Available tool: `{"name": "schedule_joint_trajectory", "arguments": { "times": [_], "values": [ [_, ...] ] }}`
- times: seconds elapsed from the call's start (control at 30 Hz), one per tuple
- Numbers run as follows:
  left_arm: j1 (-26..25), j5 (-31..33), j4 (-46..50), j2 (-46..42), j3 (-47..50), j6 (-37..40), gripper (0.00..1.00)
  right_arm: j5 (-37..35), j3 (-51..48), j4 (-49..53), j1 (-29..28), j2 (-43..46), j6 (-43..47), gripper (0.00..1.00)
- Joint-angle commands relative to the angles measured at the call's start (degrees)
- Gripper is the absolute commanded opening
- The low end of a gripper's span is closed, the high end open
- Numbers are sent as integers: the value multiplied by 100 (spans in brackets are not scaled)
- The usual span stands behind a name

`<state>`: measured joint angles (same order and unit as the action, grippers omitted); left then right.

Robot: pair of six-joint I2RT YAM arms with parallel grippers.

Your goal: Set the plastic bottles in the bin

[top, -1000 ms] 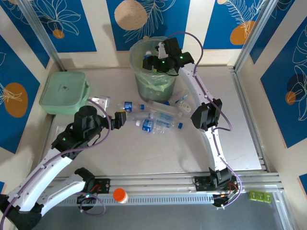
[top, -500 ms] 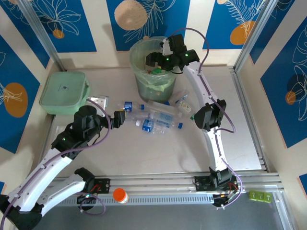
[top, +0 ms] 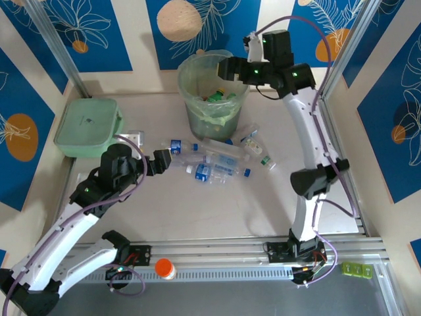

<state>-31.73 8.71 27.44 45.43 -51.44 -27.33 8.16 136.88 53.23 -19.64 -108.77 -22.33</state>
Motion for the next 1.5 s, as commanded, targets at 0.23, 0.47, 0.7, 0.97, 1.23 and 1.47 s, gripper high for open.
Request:
{"name": "schedule_joint_trajectory", "arguments": {
  "times": [0.23, 0.47, 0.7, 0.97, 1.23, 1.47],
  "values": [
    [52, -511, -123, -226, 531, -882, 98, -722, -5081, -1807, 298, 3111, 119, 77],
    [52, -1484, -419, 369, 568, -985, 98, -1068, -6634, -2079, 600, 3090, 85, 77],
    [55, -1729, 172, 516, -190, -49, 99, -1344, -6303, -2041, 909, 1692, 66, 82],
    [52, -878, 297, 201, 7, 762, 99, -1224, -5371, -1577, 813, 289, 1324, 95],
    [66, -1016, 222, 146, 46, 789, 98, -842, -5358, -1468, 712, -156, 1653, 96],
    [61, -986, 227, 107, 64, 817, 98, -1090, -5559, -1494, 489, -375, 1629, 91]
  ]
}}
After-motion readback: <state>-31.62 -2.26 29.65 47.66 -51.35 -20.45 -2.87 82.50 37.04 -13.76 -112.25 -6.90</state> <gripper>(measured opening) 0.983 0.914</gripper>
